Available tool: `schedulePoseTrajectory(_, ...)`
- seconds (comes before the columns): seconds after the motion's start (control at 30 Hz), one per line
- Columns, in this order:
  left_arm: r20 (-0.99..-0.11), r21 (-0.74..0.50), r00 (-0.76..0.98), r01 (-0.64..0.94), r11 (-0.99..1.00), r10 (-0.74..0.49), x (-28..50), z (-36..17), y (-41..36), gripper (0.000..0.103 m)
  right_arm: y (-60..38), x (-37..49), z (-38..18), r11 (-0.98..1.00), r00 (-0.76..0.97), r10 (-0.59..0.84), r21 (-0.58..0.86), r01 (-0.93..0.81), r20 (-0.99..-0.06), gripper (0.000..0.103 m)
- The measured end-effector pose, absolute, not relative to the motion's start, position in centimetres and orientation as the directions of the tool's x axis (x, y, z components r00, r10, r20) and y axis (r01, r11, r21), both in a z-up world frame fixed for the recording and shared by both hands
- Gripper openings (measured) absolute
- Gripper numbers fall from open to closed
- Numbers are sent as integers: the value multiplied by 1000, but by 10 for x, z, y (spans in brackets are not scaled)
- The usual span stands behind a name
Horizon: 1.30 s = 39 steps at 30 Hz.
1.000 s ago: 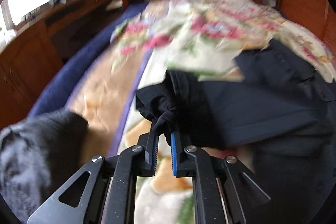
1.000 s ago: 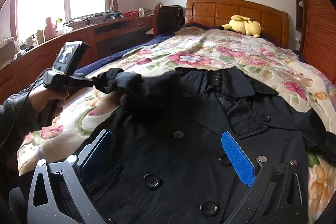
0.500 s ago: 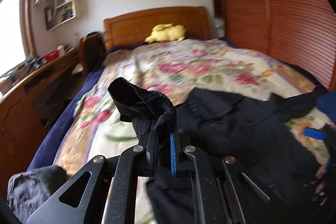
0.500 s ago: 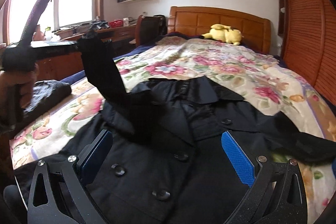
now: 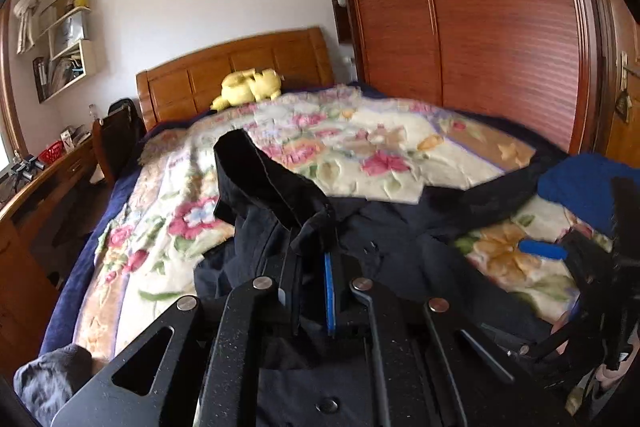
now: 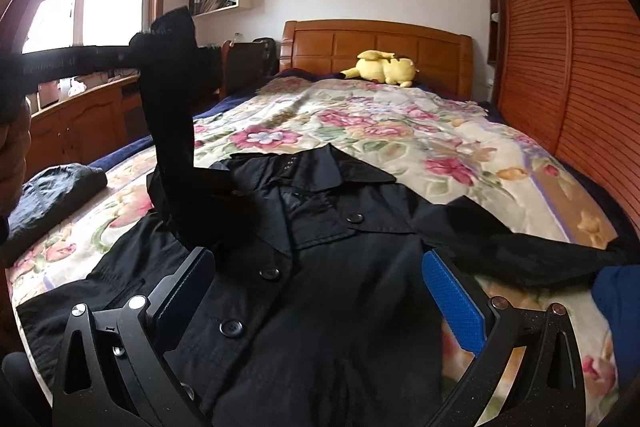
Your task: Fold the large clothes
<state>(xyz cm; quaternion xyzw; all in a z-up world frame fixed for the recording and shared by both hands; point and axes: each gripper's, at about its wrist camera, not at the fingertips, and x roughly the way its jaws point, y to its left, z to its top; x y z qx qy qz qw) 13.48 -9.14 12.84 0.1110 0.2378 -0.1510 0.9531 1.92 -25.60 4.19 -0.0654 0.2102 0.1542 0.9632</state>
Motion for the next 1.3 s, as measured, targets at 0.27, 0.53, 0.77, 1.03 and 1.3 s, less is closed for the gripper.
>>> schedulePoseTrajectory(0.27, -530, 89, 797, 391, 916, -289, 122, 106, -105, 33, -269, 3, 46, 955, 879, 254, -36, -293, -404, 103)
schedulePoseTrajectory(0.53, -550, 69, 781, 396, 916, -297, 96, 64, -85, 69, -266, 4, 41, 957, 878, 248, -36, -287, -410, 103)
schedulePoseTrajectory(0.77, -560, 77, 788, 358, 931, -256, 84, 30, -65, 76, -263, 16, 37, 960, 869, 222, -58, -274, -442, 103)
schedulePoseTrajectory(1.03, -567, 18, 793, 281, 960, -222, 85, -4, -39, 76, -267, 43, 25, 961, 832, 223, -27, -274, -509, 102)
schedulePoseTrajectory(1.3, -561, -18, 807, 212, 977, -185, 85, -23, -26, 76, -266, 74, -5, 959, 755, 205, -27, -282, -623, 80)
